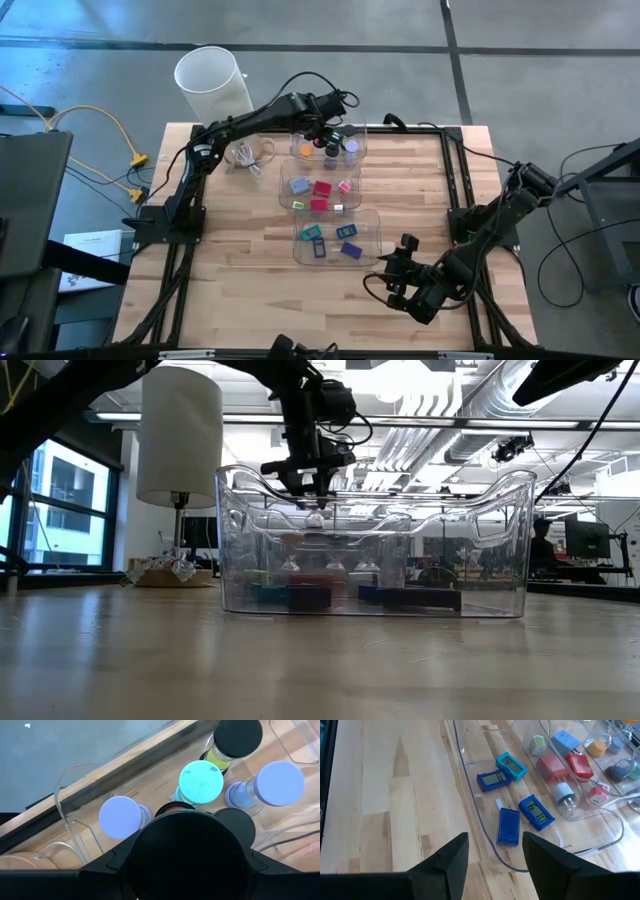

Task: Pick & Place Office items
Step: Put the pink hourglass into the top transparent bin, then return to Home Position

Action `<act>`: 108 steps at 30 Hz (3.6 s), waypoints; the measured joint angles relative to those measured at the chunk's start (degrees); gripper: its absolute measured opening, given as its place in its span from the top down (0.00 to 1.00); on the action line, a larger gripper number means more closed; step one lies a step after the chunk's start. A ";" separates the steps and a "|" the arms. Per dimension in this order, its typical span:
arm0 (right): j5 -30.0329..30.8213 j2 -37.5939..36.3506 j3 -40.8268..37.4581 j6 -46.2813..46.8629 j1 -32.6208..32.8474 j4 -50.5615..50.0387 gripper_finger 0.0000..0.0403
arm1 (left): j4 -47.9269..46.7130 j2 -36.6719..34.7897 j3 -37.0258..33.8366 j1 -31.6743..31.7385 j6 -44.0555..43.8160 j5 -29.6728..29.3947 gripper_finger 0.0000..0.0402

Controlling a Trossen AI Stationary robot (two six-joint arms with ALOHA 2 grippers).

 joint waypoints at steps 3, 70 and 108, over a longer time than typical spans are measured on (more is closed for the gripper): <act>0.00 0.00 0.00 -0.02 0.00 0.00 0.57 | -0.05 0.00 0.00 0.00 -0.01 -0.48 0.52; -0.17 0.02 0.00 -0.07 -0.02 0.02 0.57 | 2.94 10.17 -2.58 -0.49 2.07 1.86 0.51; -1.95 0.02 0.00 -1.97 -0.17 0.20 0.57 | -6.91 -6.79 -2.38 -12.38 11.35 27.00 0.29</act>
